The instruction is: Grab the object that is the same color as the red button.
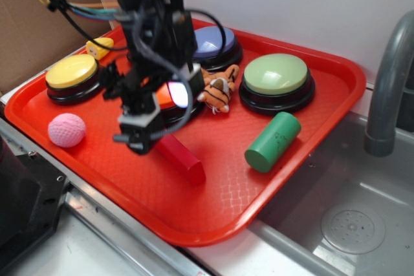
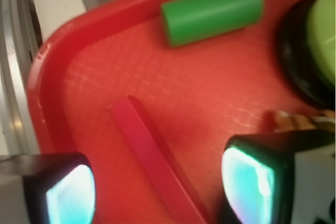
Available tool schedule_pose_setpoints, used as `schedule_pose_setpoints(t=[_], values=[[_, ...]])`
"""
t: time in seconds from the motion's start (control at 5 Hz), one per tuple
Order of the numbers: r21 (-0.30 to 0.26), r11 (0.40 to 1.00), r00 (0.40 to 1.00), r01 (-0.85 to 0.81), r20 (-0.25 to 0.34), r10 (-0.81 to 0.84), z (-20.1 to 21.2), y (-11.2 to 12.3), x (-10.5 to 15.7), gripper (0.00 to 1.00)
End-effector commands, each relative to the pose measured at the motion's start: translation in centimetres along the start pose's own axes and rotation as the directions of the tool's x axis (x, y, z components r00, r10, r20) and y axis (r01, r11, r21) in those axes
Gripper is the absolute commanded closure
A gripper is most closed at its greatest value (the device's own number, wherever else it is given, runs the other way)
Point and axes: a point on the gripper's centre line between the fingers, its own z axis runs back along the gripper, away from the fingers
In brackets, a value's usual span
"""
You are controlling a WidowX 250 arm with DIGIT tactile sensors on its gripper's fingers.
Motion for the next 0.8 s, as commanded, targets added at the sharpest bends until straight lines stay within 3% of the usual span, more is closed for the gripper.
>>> schedule_pose_setpoints(t=[0.0, 0.2, 0.4, 0.6], values=[[0.037, 0.999, 0.999, 0.031, -0.024, -0.030, -2.79, -0.57, -0.64, 0.00], [0.086, 0.996, 1.000, -0.003, 0.004, 0.003, -2.93, -0.16, -0.93, 0.00], [0.102, 0.995, 1.000, 0.010, 0.018, -0.011, -3.00, -0.01, -0.89, 1.00], [0.098, 0.995, 0.999, 0.025, 0.023, -0.028, -3.17, -0.14, -0.73, 1.00]])
